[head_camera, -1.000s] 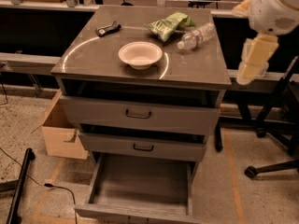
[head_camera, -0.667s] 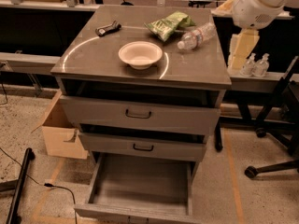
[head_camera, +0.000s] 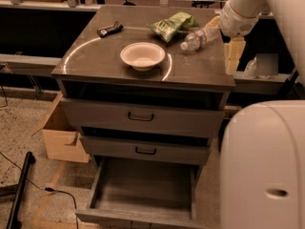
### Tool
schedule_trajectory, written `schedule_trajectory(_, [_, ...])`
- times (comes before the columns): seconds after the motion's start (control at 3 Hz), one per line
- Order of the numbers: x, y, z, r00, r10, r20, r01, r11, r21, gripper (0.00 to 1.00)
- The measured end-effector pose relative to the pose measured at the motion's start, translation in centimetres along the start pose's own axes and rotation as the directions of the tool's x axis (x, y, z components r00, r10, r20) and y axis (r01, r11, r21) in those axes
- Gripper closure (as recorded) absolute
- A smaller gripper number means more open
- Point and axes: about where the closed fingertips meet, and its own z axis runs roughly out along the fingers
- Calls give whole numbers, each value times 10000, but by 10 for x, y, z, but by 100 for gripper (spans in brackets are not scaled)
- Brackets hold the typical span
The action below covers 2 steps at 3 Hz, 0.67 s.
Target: Place water bottle into bottom drawer
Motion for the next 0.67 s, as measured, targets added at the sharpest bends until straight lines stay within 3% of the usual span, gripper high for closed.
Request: schedule_trajectory(0.67, [11, -23, -7, 9993, -73, -355, 103, 9963, 849, 0])
